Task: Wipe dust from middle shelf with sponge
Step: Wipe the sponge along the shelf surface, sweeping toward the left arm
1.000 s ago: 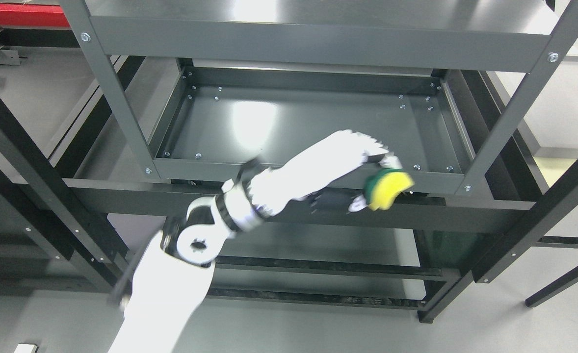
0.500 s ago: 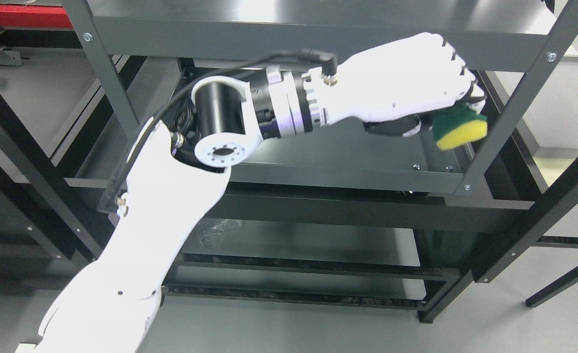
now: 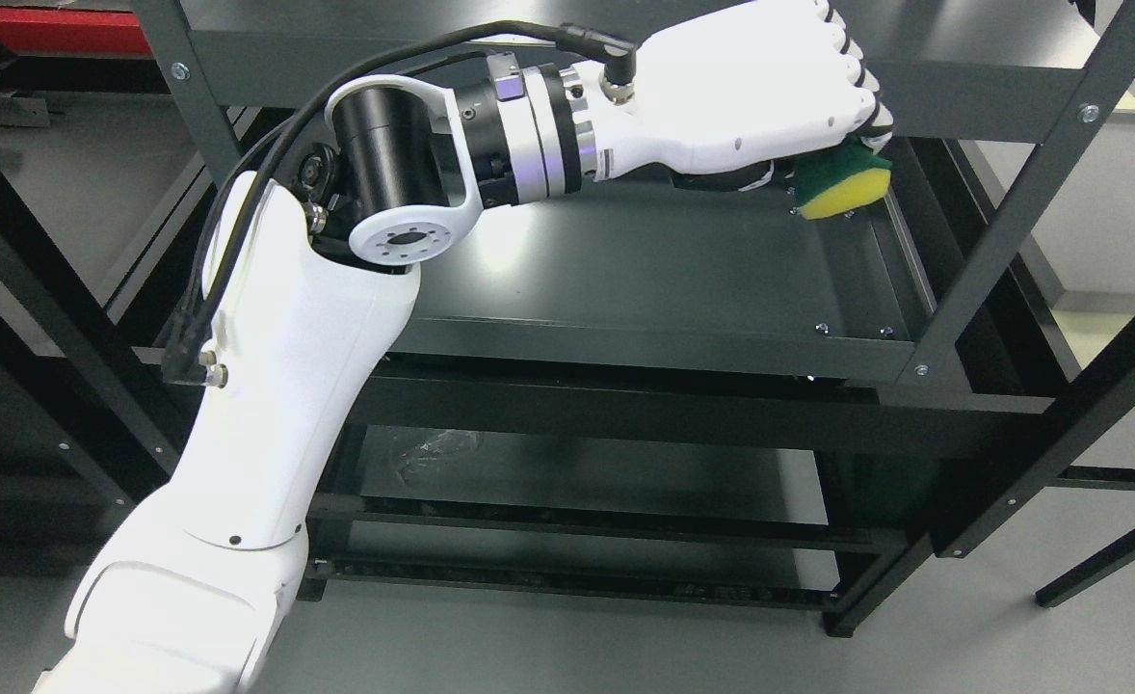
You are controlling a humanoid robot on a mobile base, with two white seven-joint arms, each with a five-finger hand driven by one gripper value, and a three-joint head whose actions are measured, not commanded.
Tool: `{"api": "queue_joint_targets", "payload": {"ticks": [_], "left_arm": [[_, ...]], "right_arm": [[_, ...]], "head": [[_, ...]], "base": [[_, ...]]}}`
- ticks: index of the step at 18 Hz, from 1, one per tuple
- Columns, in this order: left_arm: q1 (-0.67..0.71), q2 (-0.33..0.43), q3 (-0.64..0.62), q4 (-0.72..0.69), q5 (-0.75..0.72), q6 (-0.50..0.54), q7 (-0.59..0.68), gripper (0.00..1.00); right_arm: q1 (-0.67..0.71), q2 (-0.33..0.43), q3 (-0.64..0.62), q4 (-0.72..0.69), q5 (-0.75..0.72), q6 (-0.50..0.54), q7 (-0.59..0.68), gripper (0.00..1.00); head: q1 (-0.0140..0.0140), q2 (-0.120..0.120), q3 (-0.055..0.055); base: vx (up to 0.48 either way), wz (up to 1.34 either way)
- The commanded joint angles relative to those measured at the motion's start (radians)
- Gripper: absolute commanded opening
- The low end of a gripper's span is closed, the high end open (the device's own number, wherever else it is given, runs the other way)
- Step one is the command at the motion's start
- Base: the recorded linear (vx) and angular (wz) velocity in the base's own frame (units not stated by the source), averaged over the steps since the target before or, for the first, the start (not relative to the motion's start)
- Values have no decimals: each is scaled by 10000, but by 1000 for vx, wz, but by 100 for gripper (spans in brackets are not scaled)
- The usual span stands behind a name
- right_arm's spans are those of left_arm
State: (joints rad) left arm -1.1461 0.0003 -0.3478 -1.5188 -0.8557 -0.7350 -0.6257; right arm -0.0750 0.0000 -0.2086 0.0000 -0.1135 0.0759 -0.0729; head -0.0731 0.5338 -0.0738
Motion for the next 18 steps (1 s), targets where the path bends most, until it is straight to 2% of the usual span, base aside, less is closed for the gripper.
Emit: {"api": "queue_joint_targets", "payload": {"ticks": [1, 3, 7, 9, 10, 12, 13, 18], "left_arm": [[201, 547, 2538, 233, -172, -504, -414, 0], [217, 579, 3290, 79, 256, -504, -1087, 0], [461, 641, 4824, -120, 2033, -504, -3569, 0], [828, 808, 5179, -411, 2908, -504, -4385, 0], [982, 1129, 5272, -504, 3246, -504, -4465, 0], [1167, 2430, 5654, -520, 4196, -504, -4450, 0], [1183, 2830, 5914, -520, 4505, -504, -4450, 0], [1948, 4213, 6897, -459, 5411, -504, -4450, 0]], "right_arm": [[-1, -175, 0, -174, 0, 8, -7, 100], [-1, -175, 0, -174, 0, 8, -7, 100], [-1, -175, 0, -174, 0, 8, -7, 100], [-1, -175, 0, -174, 0, 8, -7, 100], [-1, -175, 0, -174, 0, 8, -7, 100], [-1, -175, 0, -174, 0, 8, -7, 100], [-1, -175, 0, -174, 0, 8, -7, 100], [-1, -175, 0, -174, 0, 8, -7, 100]], "head": [[0, 0, 0], [0, 0, 0], [0, 0, 0], [0, 0, 0], [0, -1, 0], [0, -1, 0], [0, -1, 0], [0, -1, 0]], "base": [[0, 0], [0, 0], [0, 0], [0, 0], [0, 0], [0, 0], [0, 0], [0, 0]]}}
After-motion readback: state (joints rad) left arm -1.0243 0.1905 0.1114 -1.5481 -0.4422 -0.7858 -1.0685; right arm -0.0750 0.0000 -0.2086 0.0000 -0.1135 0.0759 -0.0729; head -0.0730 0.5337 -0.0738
